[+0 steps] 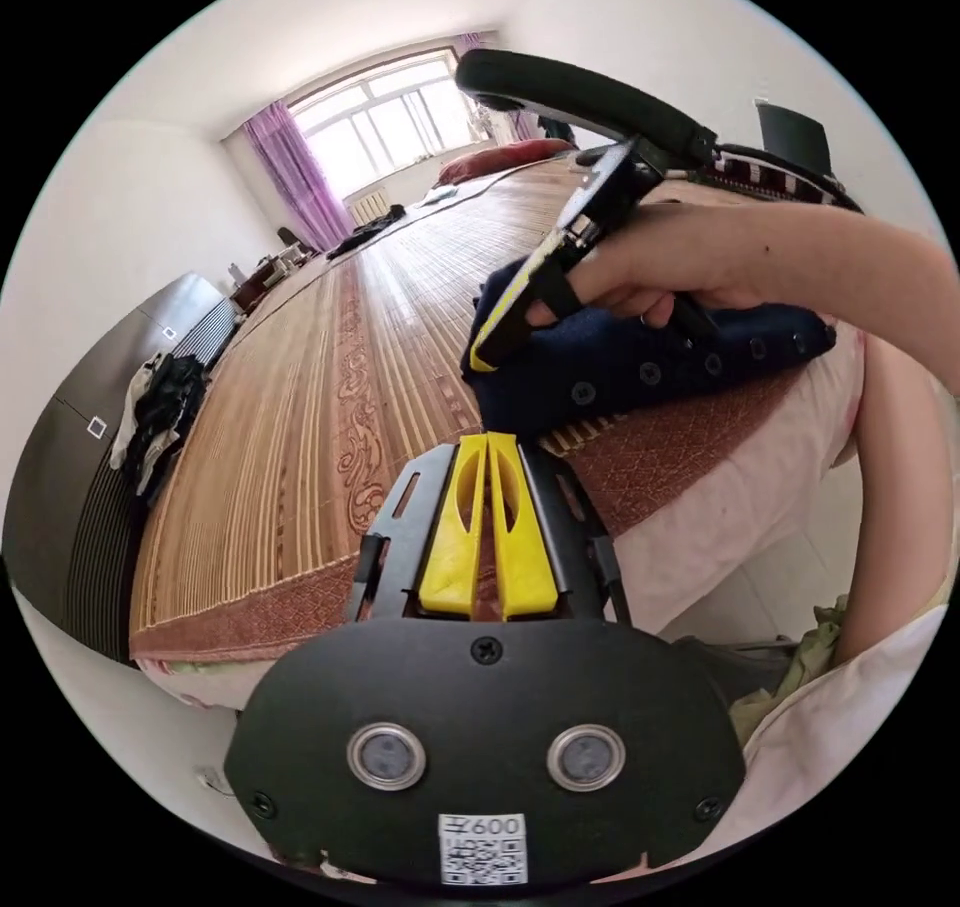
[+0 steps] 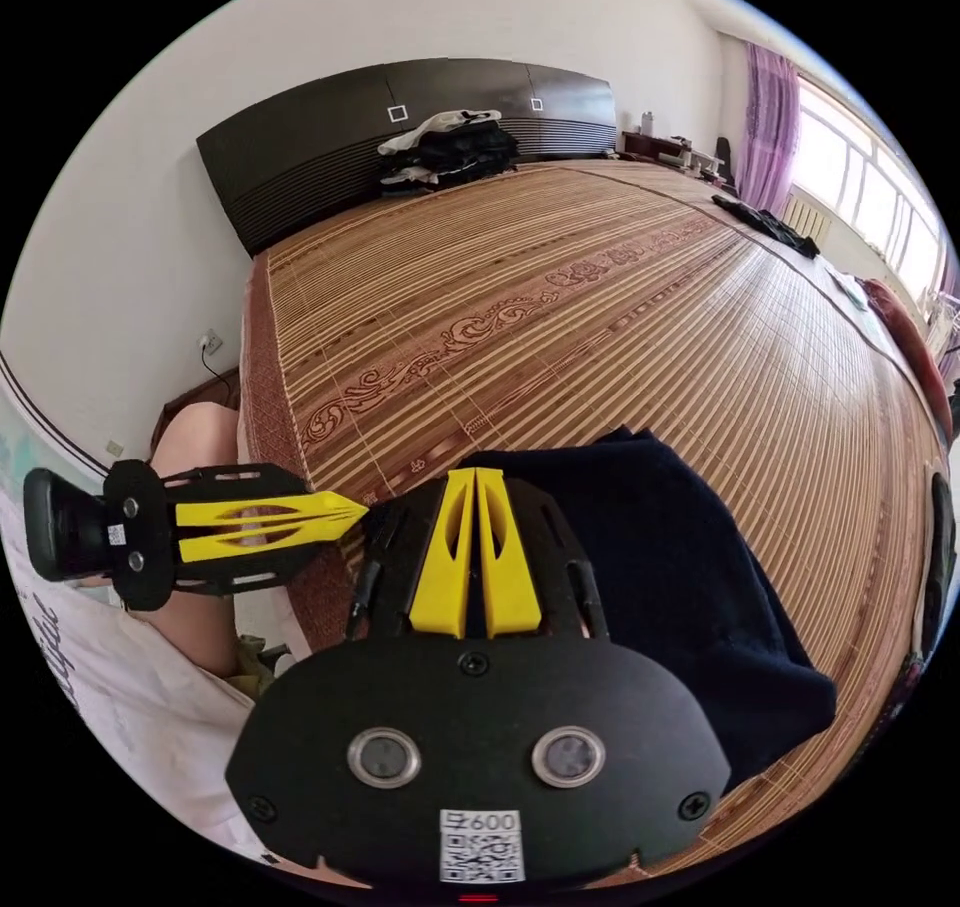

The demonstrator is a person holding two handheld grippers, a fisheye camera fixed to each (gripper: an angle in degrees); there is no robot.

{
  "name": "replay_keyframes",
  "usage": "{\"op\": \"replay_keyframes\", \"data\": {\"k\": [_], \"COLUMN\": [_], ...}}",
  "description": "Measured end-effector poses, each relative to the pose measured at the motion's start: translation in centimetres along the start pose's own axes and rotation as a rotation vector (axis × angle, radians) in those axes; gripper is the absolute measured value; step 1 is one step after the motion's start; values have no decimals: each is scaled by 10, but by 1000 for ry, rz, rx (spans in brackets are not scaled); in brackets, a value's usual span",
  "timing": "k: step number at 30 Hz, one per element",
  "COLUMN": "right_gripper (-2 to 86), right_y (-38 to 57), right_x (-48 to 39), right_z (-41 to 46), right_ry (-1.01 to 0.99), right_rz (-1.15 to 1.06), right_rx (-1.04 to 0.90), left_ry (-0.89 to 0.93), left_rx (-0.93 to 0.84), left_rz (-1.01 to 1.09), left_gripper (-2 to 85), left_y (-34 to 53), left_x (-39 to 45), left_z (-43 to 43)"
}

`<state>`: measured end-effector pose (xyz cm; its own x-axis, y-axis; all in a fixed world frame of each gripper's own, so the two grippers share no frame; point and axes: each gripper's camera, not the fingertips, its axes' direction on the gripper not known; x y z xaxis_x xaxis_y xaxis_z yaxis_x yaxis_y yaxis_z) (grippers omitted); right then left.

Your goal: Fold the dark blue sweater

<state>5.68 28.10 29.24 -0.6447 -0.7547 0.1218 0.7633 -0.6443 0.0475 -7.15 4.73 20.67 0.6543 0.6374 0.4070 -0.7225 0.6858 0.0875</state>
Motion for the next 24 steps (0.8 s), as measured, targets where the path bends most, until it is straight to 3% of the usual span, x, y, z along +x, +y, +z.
{"op": "replay_keyframes", "data": {"k": [3, 5, 7, 9, 15, 18, 20, 22, 24], "right_gripper": [-9, -9, -9, -9, -9, -9, -9, -9, -9], "right_y": [1, 1, 2, 3, 12, 34, 75, 105, 123], "right_x": [-5, -1, 5, 10, 42, 65, 85, 103, 127], "right_z": [-1, -1, -3, -2, -6, -41, -85, -105, -118], "right_ry": [30, 23, 5, -8, -117, -146, -143, -122, -82], "right_rz": [-32, -30, -19, -7, 65, 157, 275, 375, 439], "right_rx": [10, 9, 14, 12, 35, 242, 523, 610, 545], "left_ry": [-6, 29, 70, 68, -318, -314, -264, -205, -182], "left_rx": [201, 157, -10, 16, -34, -70, -79, -69, -56], "left_rz": [45, 42, -5, -11, 417, 388, 339, 293, 274], "left_gripper": [3, 4, 4, 3, 2, 1, 1, 2, 3], "left_y": [-7, -24, -42, -38, -38, -53, -60, -65, -67], "left_x": [18, 27, 31, 36, 115, 113, 101, 86, 78], "left_z": [-37, -28, 7, 10, 3, 0, -3, -6, -8]}}
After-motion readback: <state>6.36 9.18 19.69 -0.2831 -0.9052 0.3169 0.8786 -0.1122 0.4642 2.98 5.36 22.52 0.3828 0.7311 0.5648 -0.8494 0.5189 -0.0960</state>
